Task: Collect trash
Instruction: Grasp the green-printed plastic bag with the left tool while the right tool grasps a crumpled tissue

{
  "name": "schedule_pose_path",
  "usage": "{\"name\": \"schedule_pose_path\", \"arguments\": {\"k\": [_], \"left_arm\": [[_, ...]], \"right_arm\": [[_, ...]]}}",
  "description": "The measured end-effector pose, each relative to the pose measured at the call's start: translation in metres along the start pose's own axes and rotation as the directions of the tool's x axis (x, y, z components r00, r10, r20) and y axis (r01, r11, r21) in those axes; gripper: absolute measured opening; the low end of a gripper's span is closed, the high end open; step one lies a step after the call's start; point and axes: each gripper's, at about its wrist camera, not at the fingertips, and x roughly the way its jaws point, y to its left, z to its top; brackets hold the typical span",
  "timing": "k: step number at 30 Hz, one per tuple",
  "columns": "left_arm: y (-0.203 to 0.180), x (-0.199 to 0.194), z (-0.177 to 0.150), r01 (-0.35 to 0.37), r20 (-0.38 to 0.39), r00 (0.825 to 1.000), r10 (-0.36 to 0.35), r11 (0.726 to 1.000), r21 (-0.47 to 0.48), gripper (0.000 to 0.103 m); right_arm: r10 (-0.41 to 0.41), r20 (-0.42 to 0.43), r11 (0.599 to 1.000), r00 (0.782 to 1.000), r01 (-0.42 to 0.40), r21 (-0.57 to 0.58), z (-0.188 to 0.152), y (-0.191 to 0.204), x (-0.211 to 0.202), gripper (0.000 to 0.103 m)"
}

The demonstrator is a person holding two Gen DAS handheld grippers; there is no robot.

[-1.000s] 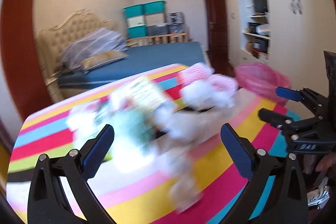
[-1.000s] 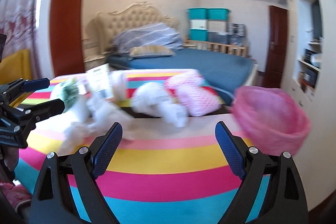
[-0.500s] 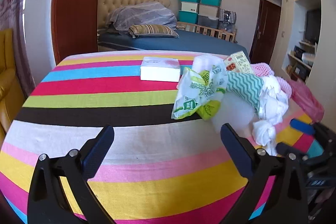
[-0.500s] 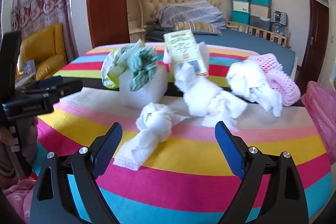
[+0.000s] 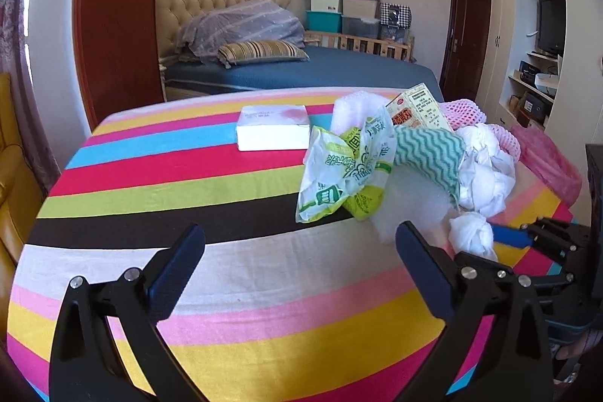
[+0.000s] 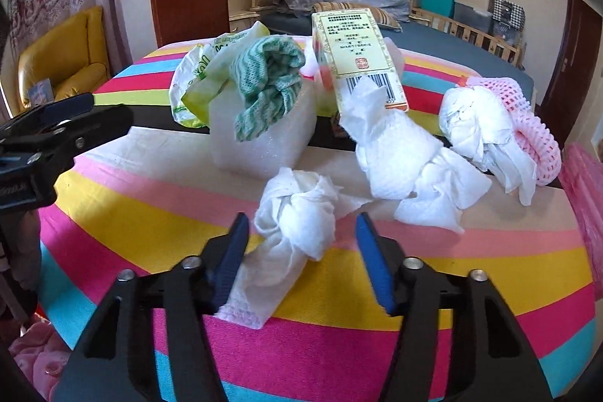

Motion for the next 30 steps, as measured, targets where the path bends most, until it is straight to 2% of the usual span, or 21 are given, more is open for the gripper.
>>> {"name": "schedule_pose_path", "arguments": {"k": [7,11,15,18,19,20,21,22,24,26,30], "left_arm": [[-0.006,0.007,0.016,0.044,-0.010,0.999,-0.044,0.999,-0.017,0.098],[-0.023,0.016,0.021,-0.017,-0.009,1.000,0.017,0.998,0.060,0.098],[-0.023,0.043,0.032,-0.020,-0.078,0.997,0.023,0.999,0.045,0.097],[-0.026,0.059,0.039,-0.034,-0.095,0.995,0.039,0.998,0.053,0.096],[-0.026,0.065,0.039,-0.031,-0.103,0.994,0.037,0.998,0.057,0.090],[-0.026,0.071,0.039,-0.023,-0.115,0.993,0.030,0.998,0.059,0.075],[-0.027,0.074,0.039,-0.007,-0.123,0.992,0.013,0.998,0.055,0.066],[-0.025,0.075,0.038,0.025,-0.126,0.992,-0.021,0.999,0.033,0.047],[-0.025,0.073,0.034,0.026,-0.129,0.991,-0.022,0.999,0.028,0.040],[-0.029,0.062,0.026,0.000,-0.093,0.996,0.006,0.998,0.064,0.034],[-0.028,0.034,0.013,-0.039,-0.024,0.999,0.041,0.996,0.077,0.032]], "right_arm": [[0.022,0.089,1.000,0.996,-0.024,0.017,-0.005,-0.004,-0.013,0.027],[0.037,0.126,0.997,0.991,-0.045,0.061,-0.008,-0.014,-0.021,0.027],[0.048,0.130,0.996,0.990,-0.057,0.065,-0.007,-0.015,-0.021,0.027],[0.050,0.131,0.996,0.990,-0.059,0.063,-0.006,-0.015,-0.021,0.027],[0.053,0.130,0.996,0.990,-0.062,0.064,-0.006,-0.016,-0.021,0.027],[0.053,0.131,0.996,0.990,-0.062,0.065,-0.008,-0.014,-0.021,0.027],[0.053,0.132,0.996,0.990,-0.062,0.066,-0.008,-0.014,-0.022,0.027],[0.054,0.133,0.996,0.990,-0.063,0.064,-0.008,-0.014,-0.022,0.027],[0.055,0.139,0.996,0.989,-0.064,0.061,-0.009,-0.014,-0.023,0.027],[0.057,0.143,0.996,0.988,-0.065,0.056,-0.010,-0.013,-0.024,0.027],[0.059,0.148,0.997,0.987,-0.067,0.045,-0.010,-0.011,-0.025,0.027]]}}
